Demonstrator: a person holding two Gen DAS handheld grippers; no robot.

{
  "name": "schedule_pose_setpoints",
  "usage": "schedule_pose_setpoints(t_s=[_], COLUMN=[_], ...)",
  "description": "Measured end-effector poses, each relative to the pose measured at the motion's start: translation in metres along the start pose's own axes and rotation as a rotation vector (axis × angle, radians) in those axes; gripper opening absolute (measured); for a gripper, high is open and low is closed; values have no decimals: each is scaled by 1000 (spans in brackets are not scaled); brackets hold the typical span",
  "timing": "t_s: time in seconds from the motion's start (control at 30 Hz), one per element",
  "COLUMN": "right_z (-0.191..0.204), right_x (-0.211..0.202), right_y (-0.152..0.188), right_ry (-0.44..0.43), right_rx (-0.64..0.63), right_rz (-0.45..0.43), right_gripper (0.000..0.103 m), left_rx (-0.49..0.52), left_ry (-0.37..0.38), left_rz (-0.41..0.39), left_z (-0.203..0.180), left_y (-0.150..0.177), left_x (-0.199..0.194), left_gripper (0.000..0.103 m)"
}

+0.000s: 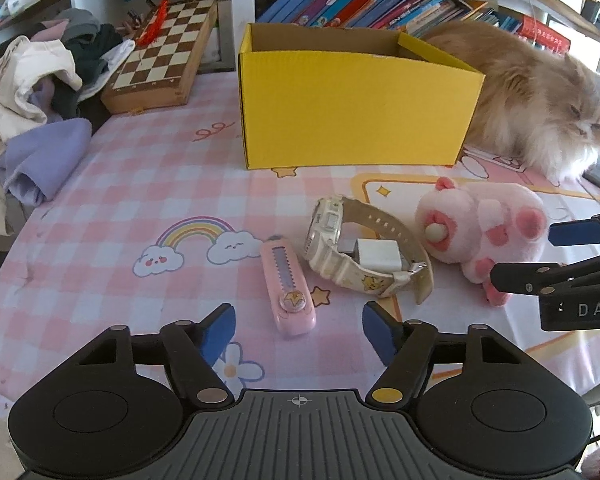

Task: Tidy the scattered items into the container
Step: 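Lower the left tool onto the pink lighter while the right tool descends onto the plush pig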

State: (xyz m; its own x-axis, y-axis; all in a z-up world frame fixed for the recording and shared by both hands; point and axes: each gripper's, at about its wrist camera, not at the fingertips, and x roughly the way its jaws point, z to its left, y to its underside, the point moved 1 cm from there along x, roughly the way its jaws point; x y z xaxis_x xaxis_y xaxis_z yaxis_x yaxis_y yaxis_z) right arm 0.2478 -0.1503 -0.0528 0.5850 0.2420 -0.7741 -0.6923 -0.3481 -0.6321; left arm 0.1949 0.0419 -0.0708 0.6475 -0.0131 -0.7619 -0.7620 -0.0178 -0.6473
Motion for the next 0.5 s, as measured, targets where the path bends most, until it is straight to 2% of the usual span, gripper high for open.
schedule_pose_setpoints(t_s=[0.27,0.33,0.5], right_z=[-6,-6,-7], right_x=[12,15,21], right_y=[-8,-10,-15], right_ry=[-10,-14,-23], right_rx=[0,-2,-13], right_rz=[18,21,26], right_gripper=[81,81,81], left_rx=[-18,-23,-41], left_ry=[-13,-14,-18], left_rz=[16,20,33], left_z=[3,5,8], left_y=[-6,-7,-8], left_x=[12,14,20], left_gripper=[66,61,56])
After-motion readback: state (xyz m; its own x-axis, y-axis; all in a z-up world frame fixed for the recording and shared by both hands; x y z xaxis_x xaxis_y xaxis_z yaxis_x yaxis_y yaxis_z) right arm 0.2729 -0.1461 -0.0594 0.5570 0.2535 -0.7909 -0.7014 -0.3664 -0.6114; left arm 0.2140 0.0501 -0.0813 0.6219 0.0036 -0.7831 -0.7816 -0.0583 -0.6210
